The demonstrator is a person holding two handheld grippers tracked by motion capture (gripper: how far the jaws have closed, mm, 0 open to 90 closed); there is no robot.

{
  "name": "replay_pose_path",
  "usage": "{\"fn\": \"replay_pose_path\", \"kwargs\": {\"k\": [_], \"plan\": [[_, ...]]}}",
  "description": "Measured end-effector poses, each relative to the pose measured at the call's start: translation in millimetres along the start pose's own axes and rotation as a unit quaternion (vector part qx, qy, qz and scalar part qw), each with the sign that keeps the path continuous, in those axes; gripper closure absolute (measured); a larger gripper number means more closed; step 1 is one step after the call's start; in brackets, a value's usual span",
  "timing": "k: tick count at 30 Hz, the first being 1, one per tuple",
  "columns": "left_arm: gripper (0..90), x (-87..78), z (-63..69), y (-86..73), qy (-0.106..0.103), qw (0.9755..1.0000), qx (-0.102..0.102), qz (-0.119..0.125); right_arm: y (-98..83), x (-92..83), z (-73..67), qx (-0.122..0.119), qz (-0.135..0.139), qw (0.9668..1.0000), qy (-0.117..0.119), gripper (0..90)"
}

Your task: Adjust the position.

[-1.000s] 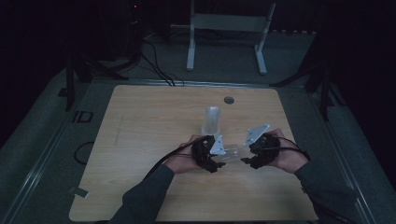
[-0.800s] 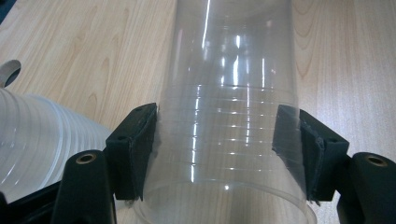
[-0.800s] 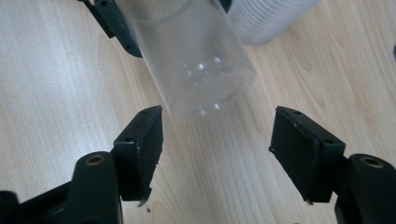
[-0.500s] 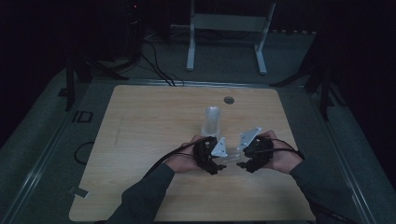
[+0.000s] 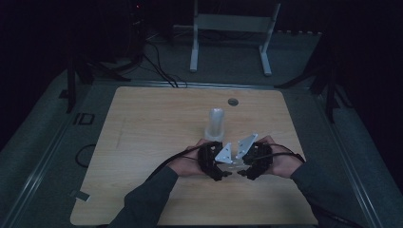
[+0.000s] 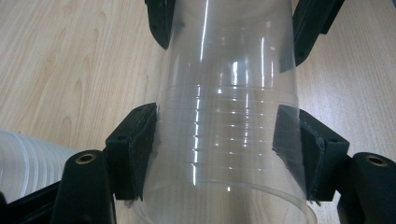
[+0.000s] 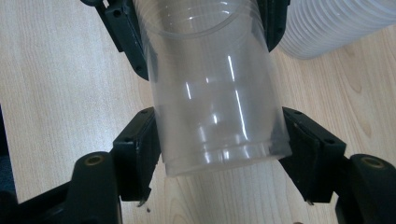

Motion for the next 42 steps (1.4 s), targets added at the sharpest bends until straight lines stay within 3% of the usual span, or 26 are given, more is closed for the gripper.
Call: {"fn": "replay_pose_path", "kwargs": {"k": [9, 17, 23, 42], "plan": [[29.8, -0.6, -0.3, 2.2, 0.011, 0.9999, 0.003, 0.007, -0.3, 1.1, 0.2, 0.001, -0.002, 1.0, -0.001, 40.2], [26.6, -1.4, -1.0, 4.7, 0.007, 0.9996, -0.023, 0.011, -1.9, 0.9, 0.4, 0.004, 0.004, 1.0, -0.005, 41.6], [19.5, -2.2, -2.4, 6.7, 0.014, 0.9993, -0.031, 0.017, -4.1, 2.3, 1.9, 0.011, 0.006, 0.9999, -0.011, 41.7], [19.7, -13.4, -16.3, 10.7, 0.042, 0.9954, -0.064, 0.057, -21.8, 6.8, 9.3, 0.066, 0.005, 0.9973, -0.033, 41.6]]}}
Point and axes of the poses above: each handheld gripper's, and its own axes: x roughly forward along the jaws, y roughly out of its top, z roughly to its right, the point moved 8 cm from there along x, roughly forward along the jaws, and after that the axes turned 12 degrees about -x, right-handed, at the moved point
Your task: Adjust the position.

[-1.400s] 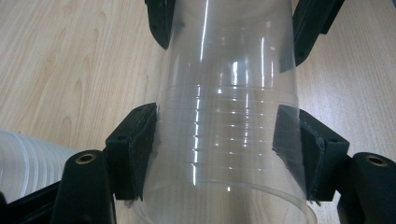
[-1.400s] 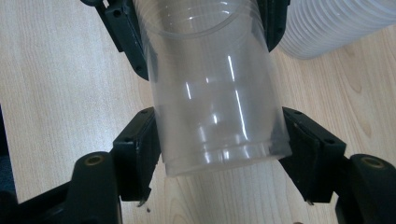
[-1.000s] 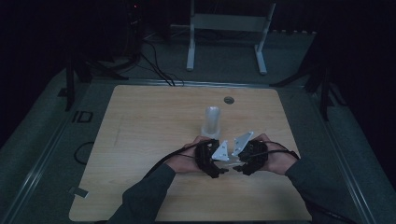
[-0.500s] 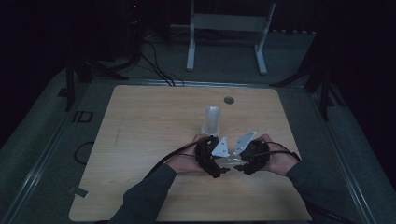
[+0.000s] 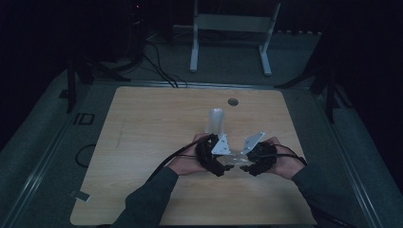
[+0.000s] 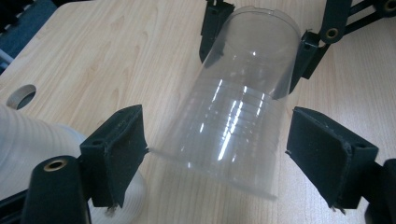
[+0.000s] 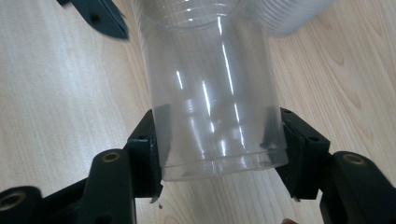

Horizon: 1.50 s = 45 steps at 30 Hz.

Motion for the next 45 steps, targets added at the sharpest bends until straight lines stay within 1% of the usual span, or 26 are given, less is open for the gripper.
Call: {"fn": "replay_pose_path", "kwargs": {"k": [2, 6, 10, 11, 14, 16, 18, 22, 23, 24, 25, 26, 27, 29, 33, 34, 38, 39, 41, 45], "plan": [[19.9, -1.0, -1.4, -0.3, 0.004, 1.0, -0.001, 0.001, -3.3, 1.0, 1.0, 0.012, -0.005, 0.9999, -0.005, 41.6], [20.9, -3.9, -4.2, 0.6, 0.009, 0.9999, -0.002, 0.006, -9.3, 3.1, 3.6, 0.032, -0.003, 0.9994, -0.015, 41.6], [22.3, -5.5, -7.0, 1.6, 0.01, 0.9998, -0.012, 0.012, -14.2, 4.1, 5.6, 0.05, -0.001, 0.9985, -0.023, 41.6], [22.3, -5.6, -7.2, 1.6, 0.011, 0.9998, -0.014, 0.013, -15.8, 4.0, 6.5, 0.057, 0.001, 0.998, -0.027, 41.7], [23.3, -5.8, -8.8, 1.4, 0.009, 0.9996, -0.021, 0.015, -18.1, 4.0, 7.7, 0.068, 0.006, 0.9971, -0.033, 41.6], [23.6, -5.8, -10.0, 1.1, 0.01, 0.9996, -0.022, 0.013, -19.9, 3.9, 8.6, 0.078, 0.011, 0.9962, -0.039, 41.7], [23.7, -5.9, -11.6, 1.2, 0.01, 0.9994, -0.028, 0.016, -21.3, 3.4, 9.7, 0.087, 0.015, 0.9951, -0.046, 41.7], [23.7, -6.4, -13.9, 1.1, 0.011, 0.9993, -0.032, 0.016, -24.1, 2.1, 12.5, 0.108, 0.025, 0.9921, -0.059, 41.6], [23.7, -6.3, -13.8, 1.5, 0.009, 0.9991, -0.036, 0.019, -24.7, 2.1, 13.0, 0.113, 0.027, 0.9913, -0.062, 41.6], [23.7, -6.5, -14.3, 1.7, 0.01, 0.9991, -0.036, 0.019, -25.3, 2.1, 13.7, 0.12, 0.031, 0.9901, -0.065, 41.7], [23.7, -6.5, -14.3, 1.7, 0.01, 0.9991, -0.036, 0.019, -25.3, 2.1, 13.7, 0.12, 0.031, 0.9901, -0.065, 41.7], [23.7, -6.6, -15.3, 1.8, 0.01, 0.999, -0.037, 0.02, -25.7, 2.1, 14.1, 0.124, 0.034, 0.9894, -0.068, 41.6], [23.7, -6.6, -15.7, 1.8, 0.011, 0.999, -0.038, 0.02, -27.1, 2.2, 14.9, 0.135, 0.04, 0.9872, -0.075, 41.6], [23.7, -6.3, -15.9, 1.8, 0.013, 0.9988, -0.042, 0.021, -28.4, 2.3, 16.0, 0.143, 0.045, 0.9853, -0.081, 41.6], [23.7, -5.0, -16.6, 0.6, 0.016, 0.9984, -0.05, 0.022, -30.3, 2.5, 17.1, 0.164, 0.058, 0.9802, -0.094, 41.7], [23.6, -4.2, -16.5, 0.5, 0.016, 0.9982, -0.053, 0.024, -30.8, 2.8, 17.3, 0.166, 0.061, 0.9794, -0.098, 41.7], [23.6, -3.7, -17.3, 0.3, 0.019, 0.998, -0.056, 0.024, -32.8, 3.6, 17.3, 0.182, 0.069, 0.9747, -0.11, 41.6], [23.6, -3.7, -17.3, 0.3, 0.019, 0.998, -0.056, 0.024, -32.8, 3.6, 17.3, 0.182, 0.069, 0.9747, -0.11, 41.6], [23.7, -4.0, -17.8, 1.4, 0.02, 0.9975, -0.062, 0.029, -33.8, 3.1, 17.8, 0.196, 0.082, 0.9704, -0.115, 41.6], [23.6, -4.1, -17.0, 2.9, 0.021, 0.9971, -0.065, 0.032, -34.9, 1.3, 17.5, 0.21, 0.096, 0.9652, -0.124, 41.7]]}}
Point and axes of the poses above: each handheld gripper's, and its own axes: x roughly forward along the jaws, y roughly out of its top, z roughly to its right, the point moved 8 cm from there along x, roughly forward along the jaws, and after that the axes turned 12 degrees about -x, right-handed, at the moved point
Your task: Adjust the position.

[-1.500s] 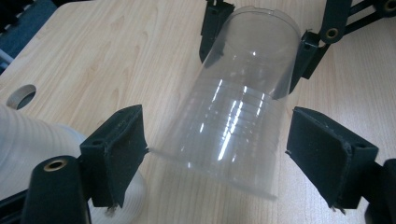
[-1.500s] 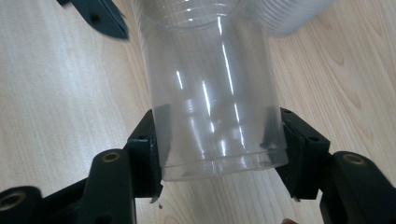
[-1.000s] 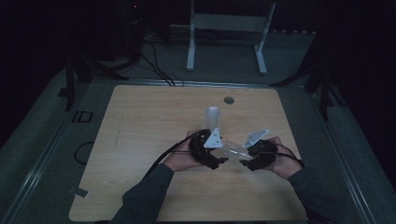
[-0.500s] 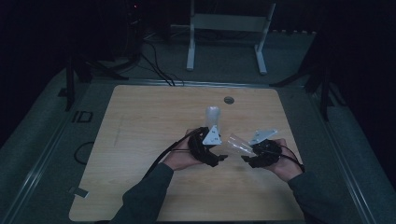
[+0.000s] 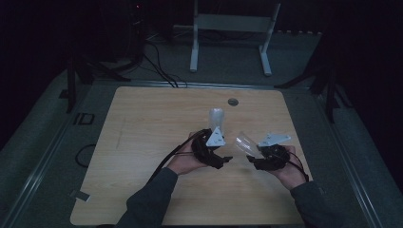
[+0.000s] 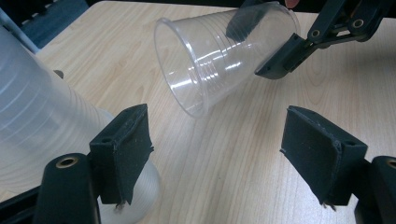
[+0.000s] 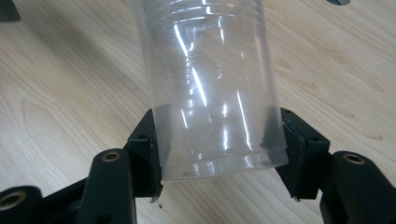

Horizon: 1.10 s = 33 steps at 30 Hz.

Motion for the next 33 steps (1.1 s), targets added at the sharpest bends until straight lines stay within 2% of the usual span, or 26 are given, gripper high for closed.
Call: {"fn": "replay_pose_path", "kwargs": {"k": [7, 13, 19, 24, 33], "plan": [[23.6, 0.8, -0.5, 0.3, 0.002, 1.0, -0.006, 0.0, -0.8, -1.3, -0.4, 0.029, 0.025, 0.9992, -0.005, 41.7], [23.7, 3.4, -2.2, 0.3, 0.003, 0.9998, -0.021, 0.005, -1.5, -1.9, -2.1, 0.036, 0.036, 0.9986, -0.017, 41.7], [23.7, 6.3, -3.3, -1.9, 0.005, 0.9997, -0.025, 0.001, -2.4, -1.2, -3.2, 0.044, 0.041, 0.9975, -0.037, 41.7], [23.7, 5.8, -4.6, -1.2, 0.007, 0.9995, -0.031, 0.006, -2.1, -0.6, -1.5, 0.079, 0.062, 0.9936, -0.05, 41.7], [24.2, 8.5, -5.2, -2.1, 0.007, 0.9985, -0.054, 0.011, -1.2, -4.0, 0.1, 0.099, 0.093, 0.9878, -0.077, 41.8]]}}
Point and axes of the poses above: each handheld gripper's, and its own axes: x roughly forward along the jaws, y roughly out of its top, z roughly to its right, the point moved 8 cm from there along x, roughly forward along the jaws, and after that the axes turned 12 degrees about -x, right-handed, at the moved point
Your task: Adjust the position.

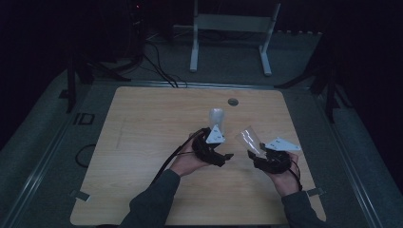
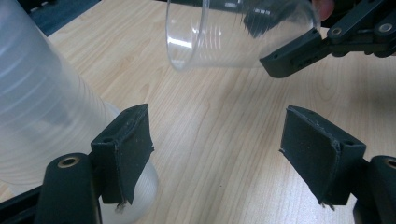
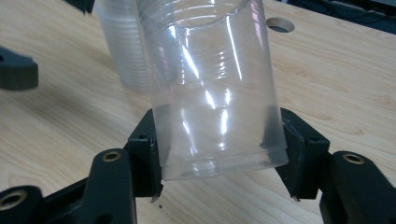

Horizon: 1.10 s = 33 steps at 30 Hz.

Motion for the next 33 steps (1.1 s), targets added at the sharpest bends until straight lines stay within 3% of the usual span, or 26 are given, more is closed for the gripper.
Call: {"fn": "replay_pose_path", "kwargs": {"k": [4, 11, 17, 33], "plan": [[24.2, 2.7, 0.5, -1.4, 0.001, 1.0, -0.005, -0.001, 0.1, 0.4, 0.5, 0.009, 0.01, 0.9999, -0.01, 41.8], [24.3, 1.9, 4.7, 3.6, -0.02, 0.9993, -0.028, 0.014, 5.0, -0.8, -4.7, -0.01, 0.027, 0.9988, -0.04, 41.8], [24.3, 1.8, 3.0, 5.2, -0.017, 0.999, -0.036, 0.019, 11.2, -0.5, -8.8, -0.01, 0.047, 0.9975, -0.052, 41.8], [25.2, -0.8, -2.6, 11.3, -0.026, 0.996, -0.074, 0.042, 22.0, -1.5, -12.8, 0.008, 0.089, 0.9948, -0.047, 41.8]]}}
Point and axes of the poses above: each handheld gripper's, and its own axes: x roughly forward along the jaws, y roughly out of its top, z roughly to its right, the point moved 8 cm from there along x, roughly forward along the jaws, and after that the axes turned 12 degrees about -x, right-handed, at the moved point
